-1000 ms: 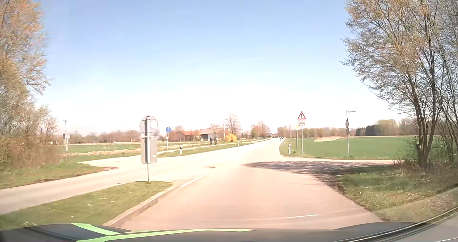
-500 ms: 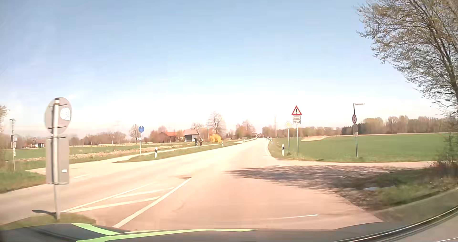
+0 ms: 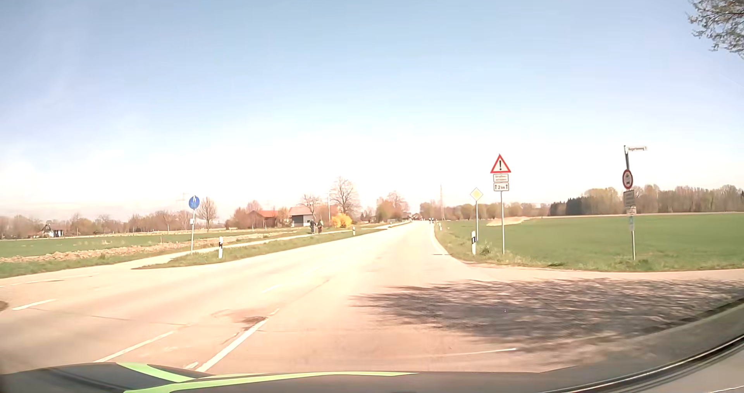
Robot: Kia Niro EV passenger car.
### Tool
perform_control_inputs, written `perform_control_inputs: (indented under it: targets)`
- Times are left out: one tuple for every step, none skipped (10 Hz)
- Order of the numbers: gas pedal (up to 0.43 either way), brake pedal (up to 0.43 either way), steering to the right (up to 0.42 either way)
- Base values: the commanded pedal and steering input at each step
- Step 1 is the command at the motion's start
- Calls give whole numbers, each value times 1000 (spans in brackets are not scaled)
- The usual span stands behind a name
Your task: Follow the waypoints while adhering to traffic rules and regulations
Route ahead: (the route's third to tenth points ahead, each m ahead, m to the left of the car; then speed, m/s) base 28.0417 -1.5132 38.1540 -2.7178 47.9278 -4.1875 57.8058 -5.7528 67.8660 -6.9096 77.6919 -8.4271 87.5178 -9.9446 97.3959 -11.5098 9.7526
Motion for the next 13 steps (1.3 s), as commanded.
perform_control_inputs:
  targets:
    - [370,0,12]
    - [378,0,13]
    - [378,0,19]
    - [378,0,23]
    - [378,0,25]
    - [378,0,25]
    - [378,0,25]
    - [390,0,25]
    - [390,0,25]
    - [390,0,25]
    - [390,0,25]
    - [390,0,25]
    - [390,0,24]
